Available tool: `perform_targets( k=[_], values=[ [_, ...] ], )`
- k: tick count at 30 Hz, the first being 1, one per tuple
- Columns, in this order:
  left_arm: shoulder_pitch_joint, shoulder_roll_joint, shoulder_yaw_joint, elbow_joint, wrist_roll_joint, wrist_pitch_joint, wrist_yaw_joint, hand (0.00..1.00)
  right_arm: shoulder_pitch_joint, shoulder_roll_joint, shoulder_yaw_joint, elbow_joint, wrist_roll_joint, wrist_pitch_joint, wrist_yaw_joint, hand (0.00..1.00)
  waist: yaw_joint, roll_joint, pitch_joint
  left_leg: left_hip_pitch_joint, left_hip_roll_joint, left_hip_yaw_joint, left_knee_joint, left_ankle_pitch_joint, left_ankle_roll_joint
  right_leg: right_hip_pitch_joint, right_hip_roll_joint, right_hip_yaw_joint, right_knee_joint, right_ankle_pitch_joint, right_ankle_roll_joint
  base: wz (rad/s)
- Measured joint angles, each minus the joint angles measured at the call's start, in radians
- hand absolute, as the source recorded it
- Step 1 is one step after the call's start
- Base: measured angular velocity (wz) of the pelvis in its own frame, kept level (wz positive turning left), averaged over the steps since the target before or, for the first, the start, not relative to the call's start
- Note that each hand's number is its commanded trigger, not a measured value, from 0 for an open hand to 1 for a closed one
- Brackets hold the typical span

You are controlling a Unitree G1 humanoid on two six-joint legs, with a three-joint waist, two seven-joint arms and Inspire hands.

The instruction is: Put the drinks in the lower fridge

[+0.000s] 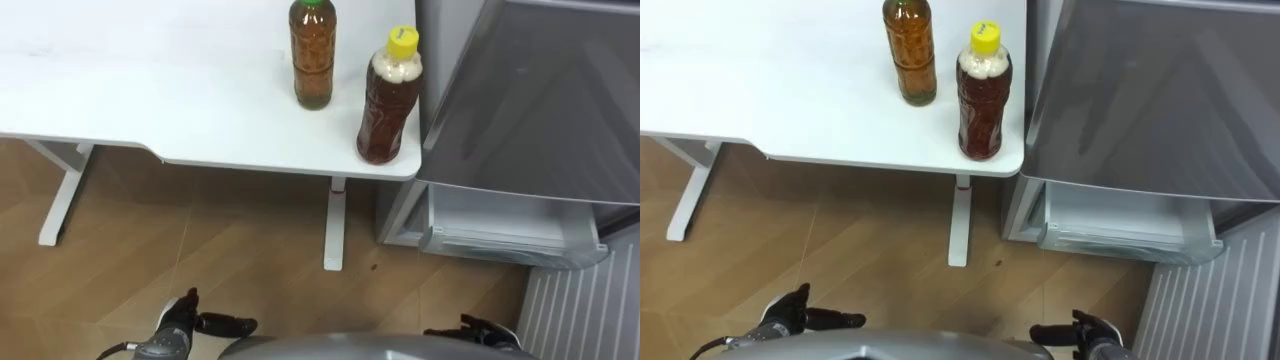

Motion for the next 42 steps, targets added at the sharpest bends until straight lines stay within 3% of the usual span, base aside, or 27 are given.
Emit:
perform_targets(
  k=[1, 5, 9, 20, 26, 30, 33, 34, 37, 38, 39, 41, 42],
  values=[
    [0.000, 0.000, 0.000, 0.000, 0.000, 0.000, 0.000, 0.00, 0.000, 0.000, -0.002, 0.000, -0.002, 0.001, 0.000, 0.00, 0.000, 0.002, -0.0058, 0.001, 0.000, 0.000, 0.000, 0.000, 0.000, 0.001, 0.000, -0.003, 0.000, 0.000, 0.000, 0.00],
    [0.001, 0.000, 0.000, 0.000, -0.001, 0.000, 0.000, 0.00, -0.001, 0.000, -0.007, 0.005, -0.002, 0.000, 0.005, 0.00, 0.000, 0.003, -0.0048, 0.003, 0.000, 0.000, 0.000, 0.000, 0.000, 0.003, 0.000, -0.003, 0.001, 0.000, 0.000, 0.00],
    [0.000, 0.000, 0.000, 0.000, -0.001, 0.000, 0.001, 0.00, -0.001, 0.000, -0.009, 0.006, -0.002, 0.000, 0.009, 0.00, -0.001, 0.001, 0.0025, 0.001, 0.000, 0.000, 0.000, 0.000, 0.000, 0.000, 0.000, -0.003, 0.001, 0.000, 0.000, 0.00],
    [0.002, 0.000, 0.002, 0.001, -0.004, 0.000, 0.003, 0.00, -0.010, -0.001, -0.012, 0.028, 0.006, 0.000, 0.013, 0.00, 0.000, -0.007, -0.0015, 0.002, 0.000, 0.000, 0.001, 0.000, 0.000, 0.002, 0.000, -0.003, 0.001, 0.000, 0.000, 0.00],
    [0.007, -0.003, 0.006, 0.002, -0.029, -0.002, 0.029, 0.00, -0.004, 0.000, -0.028, 0.034, 0.040, 0.001, 0.015, 0.00, 0.001, 0.000, -0.0045, 0.003, 0.001, 0.000, 0.004, 0.000, 0.000, 0.004, 0.000, -0.004, 0.003, 0.001, -0.001, 0.00],
    [0.022, -0.005, 0.006, 0.008, -0.127, -0.004, 0.077, 0.00, 0.000, 0.000, -0.030, 0.035, 0.044, 0.002, 0.011, 0.00, 0.001, -0.001, 0.0000, 0.008, 0.001, 0.000, 0.005, -0.006, 0.001, 0.013, 0.000, -0.003, 0.002, 0.000, 0.000, 0.00],
    [0.025, -0.012, 0.040, 0.027, -0.166, -0.001, 0.110, 0.00, -0.001, 0.000, -0.036, 0.040, 0.044, 0.009, 0.009, 0.00, 0.004, 0.007, -0.0028, 0.014, 0.000, 0.001, 0.009, -0.011, 0.002, 0.016, -0.001, -0.002, 0.001, -0.001, 0.001, 0.00],
    [0.028, -0.011, 0.055, 0.040, -0.190, 0.002, 0.124, 0.00, -0.001, 0.000, -0.038, 0.040, 0.043, 0.014, 0.009, 0.00, 0.004, 0.000, 0.0007, 0.017, 0.000, 0.002, 0.008, -0.011, 0.002, 0.018, -0.001, -0.002, 0.001, -0.001, 0.001, 0.00],
    [0.049, -0.012, 0.100, 0.040, -0.272, 0.008, 0.161, 0.00, 0.001, -0.001, -0.039, 0.040, 0.055, 0.023, 0.010, 0.00, 0.003, -0.011, -0.0047, 0.018, -0.001, 0.002, 0.008, -0.011, 0.002, 0.019, -0.002, -0.005, 0.001, -0.001, 0.002, 0.00],
    [0.051, -0.011, 0.112, 0.040, -0.287, 0.008, 0.165, 0.00, 0.000, -0.002, -0.040, 0.040, 0.055, 0.024, 0.010, 0.00, 0.004, 0.004, -0.0061, 0.018, -0.001, 0.001, 0.008, -0.011, 0.002, 0.019, -0.002, -0.006, 0.001, -0.001, 0.002, 0.00],
    [0.057, -0.011, 0.125, 0.038, -0.329, 0.008, 0.184, 0.00, 0.000, -0.001, -0.040, 0.040, 0.054, 0.024, 0.010, 0.00, 0.005, 0.000, -0.0069, 0.018, -0.001, 0.001, 0.008, -0.011, 0.002, 0.021, -0.002, -0.007, 0.002, -0.001, 0.002, 0.00],
    [0.064, -0.013, 0.152, 0.039, -0.405, 0.008, 0.207, 0.00, 0.000, -0.001, -0.044, 0.039, 0.044, 0.025, 0.010, 0.00, 0.005, 0.001, -0.0052, 0.022, -0.001, 0.001, 0.009, -0.012, 0.002, 0.027, -0.003, -0.006, 0.002, -0.001, 0.002, 0.00],
    [0.065, -0.013, 0.169, 0.039, -0.458, 0.009, 0.223, 0.00, 0.001, 0.000, -0.050, 0.039, 0.043, 0.029, 0.011, 0.00, 0.005, -0.004, -0.0006, 0.028, -0.001, 0.001, 0.008, -0.013, 0.002, 0.032, -0.003, -0.008, 0.002, -0.001, 0.002, 0.00]
  ],
)
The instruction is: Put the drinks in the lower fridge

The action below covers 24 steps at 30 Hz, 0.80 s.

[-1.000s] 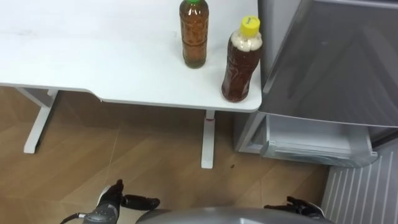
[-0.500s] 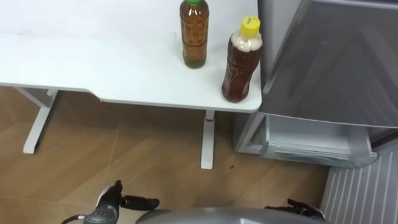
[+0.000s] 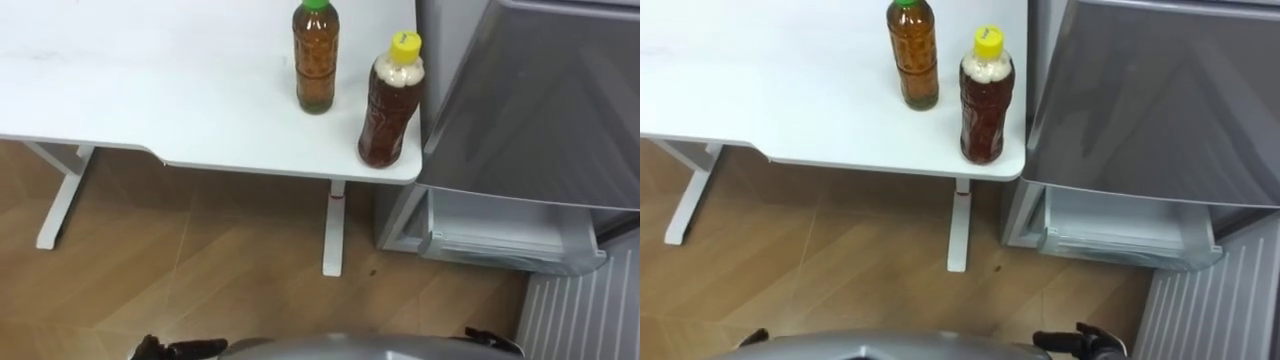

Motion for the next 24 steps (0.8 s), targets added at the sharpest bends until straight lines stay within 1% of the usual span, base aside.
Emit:
perform_targets(
  k=[1, 2, 4, 5, 6, 7, 8, 10, 11, 13, 15, 16, 17, 18, 19, 20, 22, 23, 24],
  values=[
    [0.001, -0.002, 0.024, -0.002, -0.043, 0.000, 0.013, 0.00, 0.001, 0.000, -0.009, 0.000, 0.000, 0.009, 0.000, 0.00, 0.001, -0.001, -0.0001, 0.005, 0.000, 0.000, 0.000, -0.002, 0.000, 0.006, 0.000, 0.001, 0.000, 0.000, 0.000, 0.00],
    [0.001, -0.002, 0.035, -0.005, -0.060, 0.000, 0.021, 0.00, 0.001, 0.000, -0.011, -0.001, 0.000, 0.013, 0.000, 0.00, 0.002, 0.010, -0.0043, 0.006, 0.000, 0.000, 0.000, -0.004, 0.000, 0.008, 0.000, 0.001, 0.001, 0.000, 0.001, -0.03],
    [-0.001, -0.002, 0.061, -0.027, -0.146, -0.002, 0.055, 0.00, 0.004, -0.001, -0.020, -0.003, 0.000, 0.014, 0.001, 0.00, 0.003, 0.010, -0.0028, 0.009, 0.001, 0.000, 0.006, -0.009, 0.000, 0.013, 0.001, 0.005, 0.000, -0.001, 0.002, 0.00],
    [-0.003, -0.002, 0.068, -0.032, -0.172, -0.002, 0.064, 0.00, 0.005, -0.002, -0.021, -0.003, 0.000, 0.014, 0.001, 0.00, 0.004, 0.004, -0.0001, 0.009, 0.001, 0.000, 0.007, -0.010, 0.001, 0.014, 0.001, 0.005, 0.000, -0.002, 0.002, -0.03],
    [-0.003, -0.001, 0.070, -0.045, -0.219, -0.002, 0.082, 0.00, 0.009, -0.002, -0.025, -0.005, 0.001, 0.013, 0.000, 0.00, 0.004, 0.015, -0.0047, 0.009, 0.001, 0.002, 0.009, -0.011, 0.001, 0.015, 0.001, 0.008, 0.001, -0.002, 0.002, -0.04],
    [0.000, -0.001, 0.070, -0.070, -0.264, -0.002, 0.102, 0.00, 0.014, -0.002, -0.027, -0.009, 0.001, 0.012, -0.002, 0.00, 0.004, 0.008, -0.0004, 0.009, 0.001, 0.003, 0.014, -0.011, 0.002, 0.014, 0.000, 0.010, 0.001, -0.002, 0.002, -0.03],
    [0.001, -0.001, 0.070, -0.086, -0.282, -0.003, 0.114, 0.00, 0.016, -0.002, -0.028, -0.010, 0.001, 0.012, -0.002, 0.00, 0.004, 0.015, -0.0043, 0.009, 0.001, 0.003, 0.015, -0.011, 0.002, 0.014, 0.000, 0.010, 0.001, -0.002, 0.002, 0.00],
    [0.001, -0.001, 0.074, -0.142, -0.357, -0.011, 0.155, 0.00, 0.020, -0.003, -0.031, -0.013, 0.001, 0.011, -0.006, 0.00, 0.004, 0.015, -0.0046, 0.009, 0.001, 0.003, 0.018, -0.011, 0.002, 0.015, 0.001, 0.010, 0.003, -0.001, 0.002, 0.00],
    [0.001, 0.000, 0.074, -0.153, -0.372, -0.015, 0.165, 0.00, 0.021, -0.003, -0.033, -0.014, 0.000, 0.011, -0.009, 0.00, 0.004, 0.011, -0.0035, 0.009, 0.001, 0.003, 0.018, -0.011, 0.002, 0.015, 0.001, 0.010, 0.002, -0.001, 0.002, 0.00],
    [-0.005, -0.001, 0.089, -0.198, -0.415, -0.029, 0.203, 0.00, 0.023, -0.002, -0.049, -0.013, -0.010, 0.008, -0.014, 0.00, 0.004, 0.015, -0.0051, 0.010, 0.002, 0.003, 0.018, -0.011, 0.002, 0.015, 0.001, 0.011, 0.003, -0.001, 0.002, 0.00],
    [-0.007, -0.001, 0.100, -0.238, -0.432, -0.043, 0.237, 0.00, 0.025, -0.004, -0.056, -0.009, -0.019, 0.004, -0.025, 0.00, 0.002, 0.017, -0.0051, 0.012, 0.002, 0.002, 0.021, -0.012, 0.001, 0.014, 0.002, 0.011, 0.004, -0.001, 0.002, 0.00],
    [-0.007, -0.002, 0.104, -0.276, -0.442, -0.053, 0.266, 0.00, 0.030, -0.004, -0.070, -0.011, -0.042, 0.003, -0.035, 0.00, 0.001, 0.019, -0.0052, 0.012, 0.002, 0.001, 0.021, -0.012, 0.001, 0.013, 0.002, 0.010, 0.006, -0.001, 0.002, 0.00],
    [-0.006, -0.002, 0.105, -0.301, -0.450, -0.055, 0.285, 0.00, 0.036, -0.005, -0.071, -0.015, -0.047, 0.003, -0.039, 0.00, 0.001, 0.020, -0.0051, 0.012, 0.003, 0.001, 0.021, -0.012, 0.001, 0.013, 0.002, 0.009, 0.007, -0.001, 0.002, 0.03],
    [-0.007, -0.002, 0.104, -0.356, -0.450, -0.063, 0.321, 0.00, 0.046, -0.009, -0.071, -0.018, -0.052, 0.003, -0.046, 0.00, 0.001, 0.023, -0.0049, 0.011, 0.003, -0.001, 0.021, -0.012, 0.001, 0.013, 0.002, 0.007, 0.008, -0.001, 0.001, 0.00],
    [-0.009, -0.001, 0.104, -0.402, -0.448, -0.080, 0.353, 0.00, 0.052, -0.013, -0.075, -0.017, -0.064, 0.005, -0.050, 0.00, 0.000, 0.028, -0.0050, 0.012, 0.003, -0.001, 0.021, -0.012, 0.001, 0.013, 0.002, 0.007, 0.008, -0.001, 0.001, 0.00],
    [-0.013, 0.000, 0.104, -0.416, -0.447, -0.090, 0.366, 0.00, 0.056, -0.016, -0.077, -0.017, -0.078, 0.004, -0.054, 0.00, 0.000, 0.031, -0.0054, 0.013, 0.003, -0.001, 0.020, -0.012, 0.001, 0.014, 0.002, 0.007, 0.009, 0.000, 0.001, -0.04],
    [-0.025, 0.001, 0.104, -0.463, -0.439, -0.122, 0.426, 0.00, 0.067, -0.024, -0.076, -0.014, -0.132, 0.006, -0.071, 0.00, -0.001, 0.043, -0.0045, 0.023, 0.003, -0.002, 0.012, -0.012, 0.001, 0.015, 0.002, 0.011, 0.018, -0.001, 0.002, -0.06],
    [-0.023, 0.000, 0.104, -0.485, -0.440, -0.124, 0.443, 0.00, 0.071, -0.025, -0.076, -0.013, -0.144, 0.007, -0.076, 0.00, -0.001, 0.046, -0.0055, 0.025, 0.003, -0.002, 0.012, -0.012, 0.001, 0.015, 0.002, 0.011, 0.018, -0.001, 0.002, -0.05],
    [-0.021, -0.003, 0.104, -0.533, -0.439, -0.130, 0.474, 0.00, 0.081, -0.024, -0.076, -0.013, -0.171, 0.008, -0.076, 0.00, -0.001, 0.046, -0.0045, 0.026, 0.003, -0.003, 0.009, -0.012, 0.001, 0.014, 0.002, 0.012, 0.018, -0.001, 0.002, -0.04]
  ],
)
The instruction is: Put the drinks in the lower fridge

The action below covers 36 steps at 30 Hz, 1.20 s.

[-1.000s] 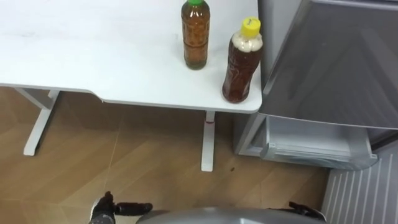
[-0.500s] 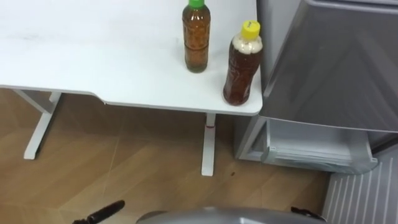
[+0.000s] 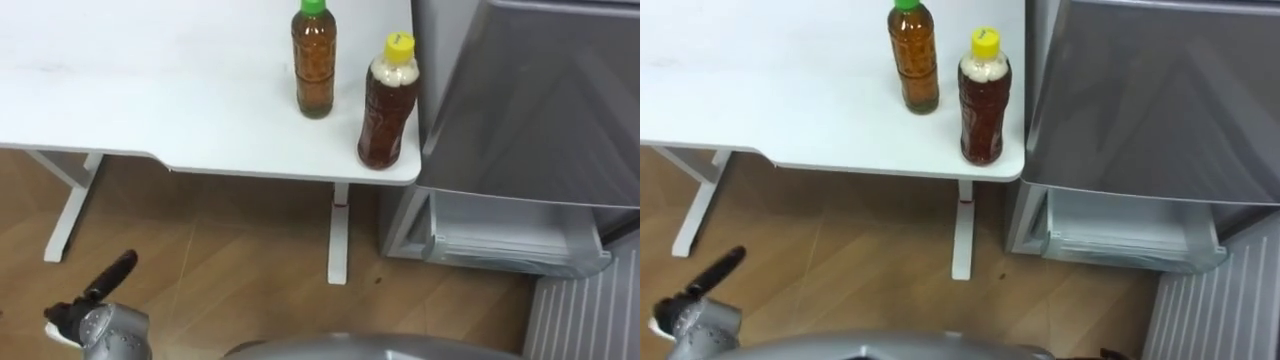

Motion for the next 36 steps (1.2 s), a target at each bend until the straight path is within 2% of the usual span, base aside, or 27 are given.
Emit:
perform_targets(
  k=[2, 4, 5, 6, 7, 11, 13, 17, 23, 26, 31, 36],
  values=[
    [0.000, 0.000, 0.000, -0.067, 0.003, -0.020, 0.046, 0.00, 0.008, 0.000, 0.001, 0.000, -0.016, 0.003, 0.001, 0.00, 0.001, -0.003, -0.0008, 0.001, 0.000, -0.001, -0.002, 0.000, 0.000, 0.000, 0.000, 0.001, 0.000, 0.000, 0.000, -0.02],
    [0.000, 0.000, 0.001, -0.133, 0.067, -0.052, 0.082, 0.00, 0.006, 0.001, 0.001, 0.001, -0.046, 0.005, 0.004, 0.00, 0.003, -0.011, -0.0004, 0.003, 0.000, 0.003, -0.001, 0.000, 0.000, -0.001, 0.000, 0.008, 0.000, 0.000, 0.000, -0.08],
    [0.000, 0.000, 0.001, -0.146, 0.093, -0.057, 0.090, 0.00, 0.005, 0.002, 0.000, 0.001, -0.051, 0.004, 0.006, 0.00, 0.004, -0.012, 0.0000, 0.004, 0.000, 0.005, -0.001, 0.000, 0.000, -0.002, 0.000, 0.009, 0.000, 0.000, 0.000, -0.05],
    [0.000, 0.000, 0.002, -0.178, 0.149, -0.060, 0.108, 0.00, 0.006, 0.004, 0.003, 0.001, -0.064, 0.004, 0.006, 0.00, 0.003, -0.006, -0.0005, -0.001, 0.000, 0.003, 0.004, 0.000, 0.000, -0.004, 0.001, 0.008, -0.001, 0.000, 0.000, 0.00],
    [0.000, 0.000, 0.001, -0.220, 0.194, -0.062, 0.124, 0.00, 0.005, 0.007, 0.013, 0.001, -0.068, 0.005, 0.005, 0.00, 0.004, -0.009, -0.0035, -0.003, 0.000, 0.003, 0.005, 0.000, 0.000, -0.006, 0.001, 0.008, -0.002, 0.000, 0.000, 0.00],
    [0.000, 0.001, -0.007, -0.306, 0.309, -0.069, 0.156, 0.00, 0.002, 0.008, 0.044, 0.010, -0.080, 0.008, 0.002, 0.00, 0.005, -0.021, -0.0042, -0.002, 0.000, -0.002, 0.006, 0.000, 0.000, -0.004, 0.001, 0.007, -0.001, 0.000, 0.000, 0.00],
    [0.000, 0.001, -0.023, -0.379, 0.401, -0.069, 0.158, 0.00, -0.005, 0.007, 0.050, 0.016, -0.110, 0.010, 0.018, 0.00, 0.004, -0.025, -0.0045, -0.003, 0.000, -0.004, 0.006, 0.000, 0.000, -0.004, 0.002, 0.007, 0.000, 0.000, 0.000, 0.00],
    [-0.002, 0.003, -0.043, -0.489, 0.486, -0.069, 0.143, 0.00, -0.006, 0.003, 0.049, 0.014, -0.128, 0.020, 0.047, 0.00, 0.000, -0.021, -0.0043, 0.000, 0.001, -0.006, 0.004, 0.000, 0.000, 0.000, 0.003, 0.006, -0.001, 0.000, 0.000, 0.00],
    [-0.002, 0.005, -0.088, -0.672, 0.520, -0.068, 0.065, 0.00, -0.015, -0.004, 0.050, 0.016, -0.157, 0.030, 0.091, 0.00, 0.000, -0.021, -0.0034, -0.006, -0.001, -0.024, 0.009, 0.000, 0.000, 0.001, 0.003, -0.005, -0.001, 0.000, 0.000, 0.06],
    [-0.002, 0.010, -0.101, -0.737, 0.593, -0.067, -0.005, 0.00, -0.037, -0.006, 0.050, 0.040, -0.163, 0.029, 0.113, 0.00, -0.001, -0.022, -0.0024, -0.015, 0.000, -0.026, 0.013, 0.000, 0.000, 0.000, 0.004, -0.006, -0.001, 0.000, -0.001, 0.01],
    [-0.022, 0.065, -0.162, -0.841, 0.611, -0.066, -0.142, 0.00, -0.045, -0.013, 0.050, 0.046, -0.182, 0.027, 0.132, 0.00, -0.006, -0.017, 0.0041, -0.033, -0.001, -0.027, 0.021, -0.002, 0.001, -0.007, 0.003, -0.009, -0.001, 0.001, -0.001, 0.03],
    [-0.063, 0.073, -0.204, -0.883, 0.619, -0.064, -0.253, 0.00, -0.064, -0.020, 0.050, 0.058, -0.226, 0.017, 0.143, 0.00, -0.037, -0.014, 0.0078, -0.044, -0.001, -0.030, 0.024, -0.002, 0.001, -0.017, 0.004, -0.008, -0.001, 0.001, -0.002, 0.00]
  ],
)
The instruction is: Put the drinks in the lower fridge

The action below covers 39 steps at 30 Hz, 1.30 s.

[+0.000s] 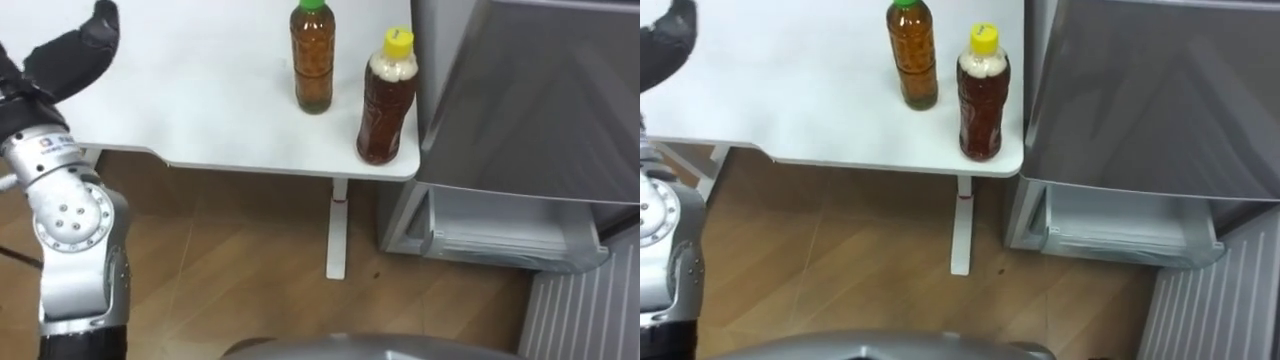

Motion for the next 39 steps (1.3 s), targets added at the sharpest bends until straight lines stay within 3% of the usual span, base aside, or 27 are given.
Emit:
perform_targets(
  k=[6, 10, 18, 26, 33, 39],
  values=[
    [-0.008, 0.000, -0.079, -0.086, 0.011, 0.019, -0.124, 0.00, -0.010, -0.001, 0.001, 0.006, -0.006, 0.003, 0.006, 0.00, -0.025, -0.003, 0.0011, 0.004, 0.000, 0.008, 0.001, 0.000, 0.000, -0.002, 0.000, 0.007, 0.000, 0.000, 0.000, -0.03],
    [-0.056, 0.001, -0.146, -0.108, 0.009, 0.047, -0.216, 0.00, -0.029, -0.002, 0.020, 0.023, -0.008, 0.003, 0.006, 0.00, -0.028, -0.003, 0.0008, -0.012, 0.001, 0.009, 0.001, 0.000, 0.000, -0.019, 0.000, 0.015, 0.001, 0.000, 0.000, -0.02],
    [-0.097, 0.002, -0.237, -0.119, -0.023, 0.058, -0.387, 0.00, -0.043, -0.007, 0.039, 0.028, -0.012, -0.011, 0.001, 0.00, -0.057, 0.010, -0.0024, -0.009, 0.001, 0.013, -0.001, 0.000, 0.000, -0.017, 0.001, 0.017, 0.001, 0.000, 0.000, -0.01],
    [-0.106, 0.006, -0.249, -0.119, -0.095, 0.069, -0.480, 0.00, -0.048, -0.017, 0.064, 0.031, -0.020, -0.008, 0.009, 0.00, -0.070, 0.014, -0.0013, -0.005, 0.002, 0.023, 0.000, 0.000, 0.000, -0.019, 0.001, 0.027, 0.004, 0.000, 0.000, -0.04],
    [-0.112, 0.010, -0.268, -0.119, -0.100, 0.109, -0.541, 0.00, -0.051, -0.018, 0.077, 0.033, -0.021, 0.004, 0.009, 0.00, -0.072, 0.013, -0.0001, 0.001, 0.004, 0.031, 0.000, 0.000, 0.000, -0.019, 0.001, 0.032, 0.009, 0.000, 0.000, -0.02],
    [-0.121, 0.010, -0.267, -0.116, -0.177, 0.133, -0.574, 0.00, -0.054, -0.017, 0.079, 0.037, -0.021, 0.019, 0.009, 0.00, -0.072, 0.015, 0.0015, -0.008, 0.008, 0.040, 0.002, 0.000, 0.000, -0.036, 0.003, 0.039, 0.019, 0.000, 0.000, -0.04]
  ],
)
